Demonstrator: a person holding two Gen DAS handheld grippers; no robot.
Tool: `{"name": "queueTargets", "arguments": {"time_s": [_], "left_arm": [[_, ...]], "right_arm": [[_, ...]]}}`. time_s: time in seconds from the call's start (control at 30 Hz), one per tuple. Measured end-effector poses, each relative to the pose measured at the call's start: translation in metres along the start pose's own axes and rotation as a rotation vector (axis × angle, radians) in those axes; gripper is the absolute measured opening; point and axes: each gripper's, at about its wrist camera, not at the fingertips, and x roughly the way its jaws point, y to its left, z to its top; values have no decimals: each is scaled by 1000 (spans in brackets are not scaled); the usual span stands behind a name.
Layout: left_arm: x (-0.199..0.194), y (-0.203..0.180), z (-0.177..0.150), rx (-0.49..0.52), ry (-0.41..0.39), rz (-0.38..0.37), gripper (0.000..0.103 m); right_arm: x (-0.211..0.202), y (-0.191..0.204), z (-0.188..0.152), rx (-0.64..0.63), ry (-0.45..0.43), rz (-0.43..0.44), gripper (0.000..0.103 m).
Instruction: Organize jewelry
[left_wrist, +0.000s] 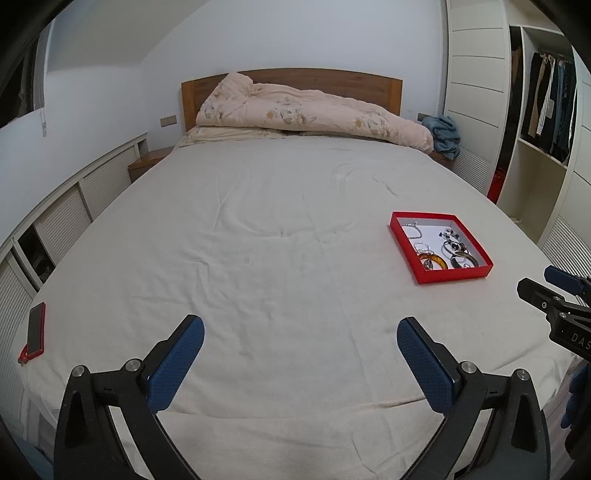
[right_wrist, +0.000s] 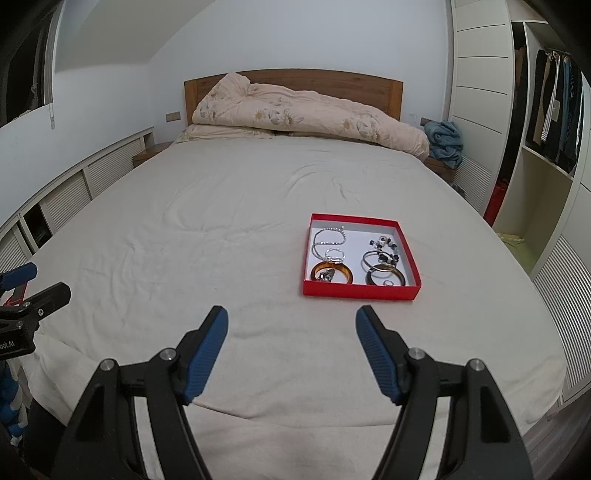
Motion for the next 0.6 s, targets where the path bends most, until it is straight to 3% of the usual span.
{"name": "queueTargets", "arguments": {"time_s": [0.6], "left_arm": [[0,0,0,-3,-1,2,102]], "right_arm": [[0,-1,-1,-1,-2,-2,70]]}}
